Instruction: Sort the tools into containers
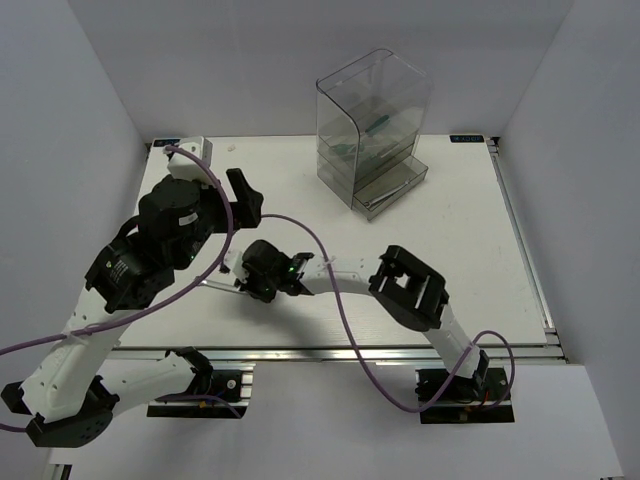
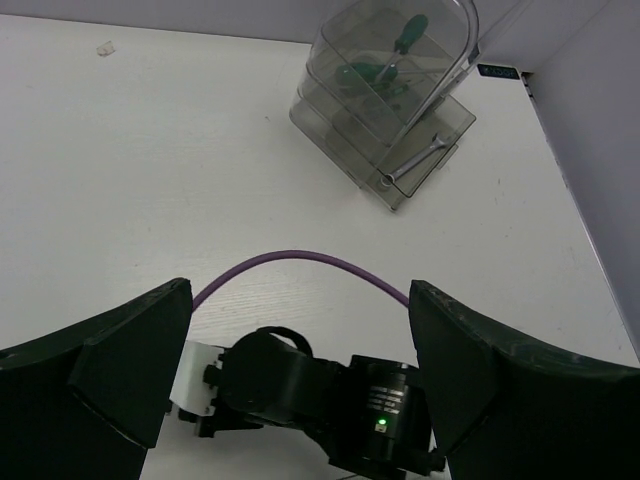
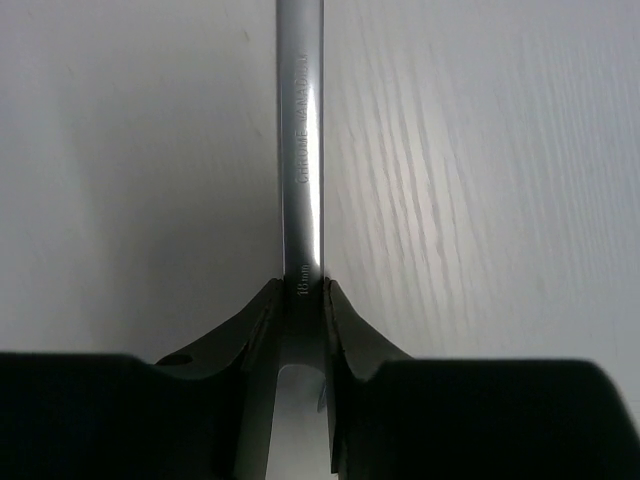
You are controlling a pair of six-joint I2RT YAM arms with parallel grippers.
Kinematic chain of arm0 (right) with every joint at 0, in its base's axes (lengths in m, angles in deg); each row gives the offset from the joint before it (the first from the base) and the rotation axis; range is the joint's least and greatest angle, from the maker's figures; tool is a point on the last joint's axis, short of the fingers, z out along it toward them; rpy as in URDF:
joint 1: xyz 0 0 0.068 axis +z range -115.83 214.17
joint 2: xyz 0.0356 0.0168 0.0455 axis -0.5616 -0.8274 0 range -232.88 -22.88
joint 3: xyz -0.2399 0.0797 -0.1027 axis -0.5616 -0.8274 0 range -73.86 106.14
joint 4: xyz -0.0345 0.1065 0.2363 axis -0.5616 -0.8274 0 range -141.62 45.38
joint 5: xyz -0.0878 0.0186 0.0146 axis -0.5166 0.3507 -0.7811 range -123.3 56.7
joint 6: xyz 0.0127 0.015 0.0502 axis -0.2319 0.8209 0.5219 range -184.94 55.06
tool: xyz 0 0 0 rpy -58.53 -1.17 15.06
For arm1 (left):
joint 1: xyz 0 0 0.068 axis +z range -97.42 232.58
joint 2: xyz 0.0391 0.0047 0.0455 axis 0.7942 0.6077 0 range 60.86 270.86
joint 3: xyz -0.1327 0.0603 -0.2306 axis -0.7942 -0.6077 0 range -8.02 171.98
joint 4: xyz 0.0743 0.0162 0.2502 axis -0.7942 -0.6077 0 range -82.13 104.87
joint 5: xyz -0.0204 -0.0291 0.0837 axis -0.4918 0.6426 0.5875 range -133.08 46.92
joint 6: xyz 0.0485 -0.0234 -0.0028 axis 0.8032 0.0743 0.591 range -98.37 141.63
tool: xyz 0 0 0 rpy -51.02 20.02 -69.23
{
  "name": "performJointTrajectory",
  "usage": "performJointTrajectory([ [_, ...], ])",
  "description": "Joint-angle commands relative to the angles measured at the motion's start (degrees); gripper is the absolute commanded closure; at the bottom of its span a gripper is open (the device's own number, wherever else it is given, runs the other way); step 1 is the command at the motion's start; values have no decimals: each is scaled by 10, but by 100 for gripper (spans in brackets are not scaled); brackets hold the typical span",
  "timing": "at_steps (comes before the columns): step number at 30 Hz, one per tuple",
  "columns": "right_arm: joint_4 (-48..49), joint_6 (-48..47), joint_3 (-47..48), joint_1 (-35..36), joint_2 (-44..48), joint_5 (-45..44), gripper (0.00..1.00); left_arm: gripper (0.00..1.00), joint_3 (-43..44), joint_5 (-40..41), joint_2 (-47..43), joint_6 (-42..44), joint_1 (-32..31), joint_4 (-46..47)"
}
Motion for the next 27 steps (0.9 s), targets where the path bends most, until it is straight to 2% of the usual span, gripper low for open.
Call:
performJointTrajectory([
  [1,-60,-9,-76,-22,24,-22,75,2,-8,-9,-3,3,-2,33],
  [4,-67,-15,-121,-44,59,-19,76,2,-15,-13,-2,3,-2,45],
  [6,-65,-39,-141,-57,82,-9,71,2,-21,-14,-1,3,-2,54],
  [7,-65,-49,-147,-58,89,-3,65,2,-25,-15,-1,3,-2,57],
  [8,-63,-58,-153,-59,93,8,50,2,-27,-17,-1,3,-2,61],
  [10,-60,-79,-147,-60,91,22,41,2,-32,-17,0,2,-1,70],
  [20,-148,-81,88,-59,-57,28,42,2,-24,-6,2,-6,-2,70],
  [22,-166,-84,114,-59,-75,31,44,2,-25,-2,-3,-12,-2,66],
  [27,-189,-98,95,-59,-69,35,48,2,-26,8,-13,-20,-2,56],
])
